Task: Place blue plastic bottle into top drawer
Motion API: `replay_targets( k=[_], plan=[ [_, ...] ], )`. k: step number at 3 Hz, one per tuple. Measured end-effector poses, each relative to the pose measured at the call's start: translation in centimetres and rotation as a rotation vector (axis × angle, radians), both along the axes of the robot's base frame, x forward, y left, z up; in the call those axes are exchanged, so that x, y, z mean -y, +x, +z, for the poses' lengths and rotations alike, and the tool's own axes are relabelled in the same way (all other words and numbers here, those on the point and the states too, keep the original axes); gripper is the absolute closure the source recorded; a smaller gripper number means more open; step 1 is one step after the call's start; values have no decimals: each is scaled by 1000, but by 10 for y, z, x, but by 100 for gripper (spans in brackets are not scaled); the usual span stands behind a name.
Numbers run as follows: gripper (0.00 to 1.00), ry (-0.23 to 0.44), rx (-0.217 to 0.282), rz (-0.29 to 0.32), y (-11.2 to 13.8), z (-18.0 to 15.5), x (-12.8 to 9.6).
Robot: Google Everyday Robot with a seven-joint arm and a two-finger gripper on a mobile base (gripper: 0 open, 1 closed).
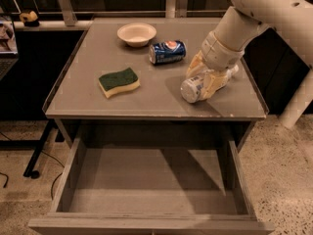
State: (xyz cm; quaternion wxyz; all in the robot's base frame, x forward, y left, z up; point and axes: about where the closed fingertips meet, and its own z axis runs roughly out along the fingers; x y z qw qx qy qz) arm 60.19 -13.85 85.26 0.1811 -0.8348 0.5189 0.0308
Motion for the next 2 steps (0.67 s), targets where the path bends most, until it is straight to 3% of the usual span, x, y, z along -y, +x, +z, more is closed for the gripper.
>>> replay_targets(
  k=[1,2],
  plan=[
    [100,36,35,12,-8,12,-6],
    [100,99,87,-4,-31,29,-8]
  ],
)
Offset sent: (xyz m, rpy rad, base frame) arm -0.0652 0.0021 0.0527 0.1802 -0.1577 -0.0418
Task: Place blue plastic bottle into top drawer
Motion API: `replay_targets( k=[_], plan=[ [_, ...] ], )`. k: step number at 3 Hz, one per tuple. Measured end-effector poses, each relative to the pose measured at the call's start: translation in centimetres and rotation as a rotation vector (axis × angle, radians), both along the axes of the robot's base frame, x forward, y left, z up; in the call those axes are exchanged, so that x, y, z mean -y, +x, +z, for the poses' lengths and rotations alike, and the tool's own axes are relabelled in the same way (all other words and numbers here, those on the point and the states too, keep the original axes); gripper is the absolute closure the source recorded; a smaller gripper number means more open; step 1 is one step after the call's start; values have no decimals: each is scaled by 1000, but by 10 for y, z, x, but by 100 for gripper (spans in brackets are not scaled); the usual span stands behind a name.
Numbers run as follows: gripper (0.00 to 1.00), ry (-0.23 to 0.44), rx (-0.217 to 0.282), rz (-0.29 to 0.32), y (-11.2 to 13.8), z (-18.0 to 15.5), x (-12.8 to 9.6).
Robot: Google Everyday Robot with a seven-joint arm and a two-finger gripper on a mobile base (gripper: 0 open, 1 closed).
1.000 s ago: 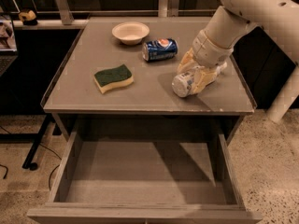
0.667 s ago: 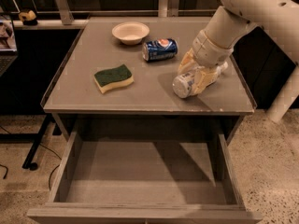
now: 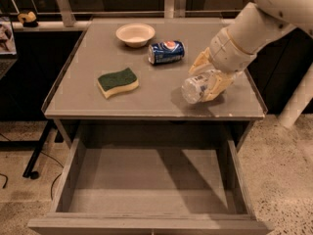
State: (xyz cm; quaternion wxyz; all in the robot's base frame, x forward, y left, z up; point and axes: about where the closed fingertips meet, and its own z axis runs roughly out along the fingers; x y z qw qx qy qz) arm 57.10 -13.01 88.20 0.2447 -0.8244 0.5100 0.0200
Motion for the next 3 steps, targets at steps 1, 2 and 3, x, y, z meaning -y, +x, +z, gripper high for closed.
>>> replay_targets(
  k=[1,2,3],
  plan=[
    [100,62,48,-34,-27,14,0],
    [100,168,91,-68,-63,21,-1],
    [100,275,135,-119,-98,30,0]
  ],
)
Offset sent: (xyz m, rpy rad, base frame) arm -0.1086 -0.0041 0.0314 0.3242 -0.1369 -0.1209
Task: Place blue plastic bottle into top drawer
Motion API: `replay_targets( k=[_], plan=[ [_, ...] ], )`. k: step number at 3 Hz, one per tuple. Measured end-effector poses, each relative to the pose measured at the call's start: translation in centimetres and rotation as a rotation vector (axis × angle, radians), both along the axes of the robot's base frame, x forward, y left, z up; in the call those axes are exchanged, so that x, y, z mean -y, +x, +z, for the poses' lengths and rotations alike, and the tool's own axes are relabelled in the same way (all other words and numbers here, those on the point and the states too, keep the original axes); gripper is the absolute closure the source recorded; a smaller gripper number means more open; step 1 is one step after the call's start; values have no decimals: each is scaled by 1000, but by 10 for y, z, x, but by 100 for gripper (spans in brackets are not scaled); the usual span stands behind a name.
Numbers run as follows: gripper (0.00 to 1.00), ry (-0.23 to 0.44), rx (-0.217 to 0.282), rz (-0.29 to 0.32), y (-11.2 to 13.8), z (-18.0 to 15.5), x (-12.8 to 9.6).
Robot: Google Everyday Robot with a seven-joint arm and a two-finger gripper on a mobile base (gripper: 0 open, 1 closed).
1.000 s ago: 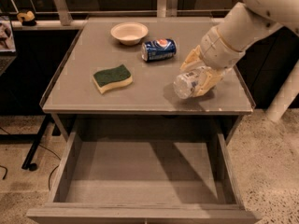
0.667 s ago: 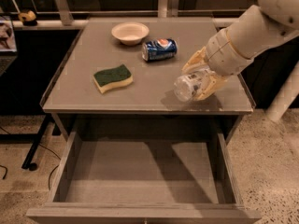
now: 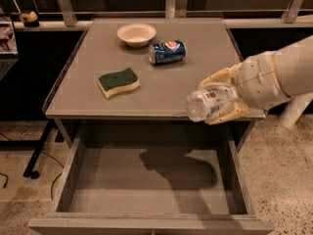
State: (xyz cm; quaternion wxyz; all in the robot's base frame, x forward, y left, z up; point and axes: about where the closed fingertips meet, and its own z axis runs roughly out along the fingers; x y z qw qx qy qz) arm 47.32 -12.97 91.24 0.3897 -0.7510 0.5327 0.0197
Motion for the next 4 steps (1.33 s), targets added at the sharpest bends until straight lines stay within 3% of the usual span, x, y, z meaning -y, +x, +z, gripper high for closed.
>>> replay_targets(
  k=[2,3,4],
  plan=[
    [100,135,22,-117,-65,18,6],
    [100,135,22,-116,-65,17,5],
    [100,142,9,-66,-69,13,-14]
  ],
)
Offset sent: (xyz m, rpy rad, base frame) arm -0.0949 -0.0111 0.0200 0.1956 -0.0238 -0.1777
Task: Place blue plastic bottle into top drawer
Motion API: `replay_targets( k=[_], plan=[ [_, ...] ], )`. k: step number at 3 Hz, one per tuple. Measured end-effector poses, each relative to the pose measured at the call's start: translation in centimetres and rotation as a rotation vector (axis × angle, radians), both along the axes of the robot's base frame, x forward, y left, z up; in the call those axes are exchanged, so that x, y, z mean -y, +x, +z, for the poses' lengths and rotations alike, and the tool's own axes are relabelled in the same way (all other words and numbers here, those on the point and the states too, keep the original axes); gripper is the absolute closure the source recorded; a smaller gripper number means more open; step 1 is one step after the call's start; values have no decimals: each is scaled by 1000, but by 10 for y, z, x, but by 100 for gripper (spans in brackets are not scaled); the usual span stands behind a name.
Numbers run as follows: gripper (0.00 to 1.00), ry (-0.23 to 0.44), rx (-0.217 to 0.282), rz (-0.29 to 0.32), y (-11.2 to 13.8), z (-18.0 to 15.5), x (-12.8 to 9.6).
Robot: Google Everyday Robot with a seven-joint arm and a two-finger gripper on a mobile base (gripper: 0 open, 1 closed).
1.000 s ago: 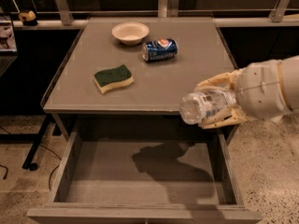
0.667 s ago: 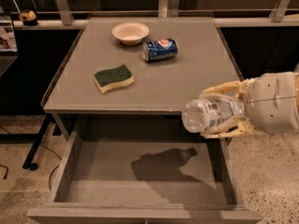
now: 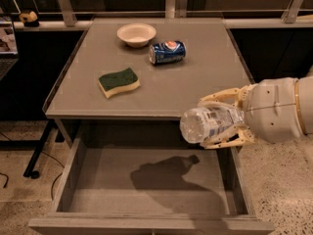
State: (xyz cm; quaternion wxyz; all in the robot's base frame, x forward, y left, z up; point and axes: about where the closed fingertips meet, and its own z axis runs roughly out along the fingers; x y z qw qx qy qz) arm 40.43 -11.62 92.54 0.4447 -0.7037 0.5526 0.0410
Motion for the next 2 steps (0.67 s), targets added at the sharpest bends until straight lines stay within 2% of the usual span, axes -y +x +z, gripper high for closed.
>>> replay_targets(
  k=[2],
  plan=[
    [100,106,-88,95,-19,-51,-62]
  ],
)
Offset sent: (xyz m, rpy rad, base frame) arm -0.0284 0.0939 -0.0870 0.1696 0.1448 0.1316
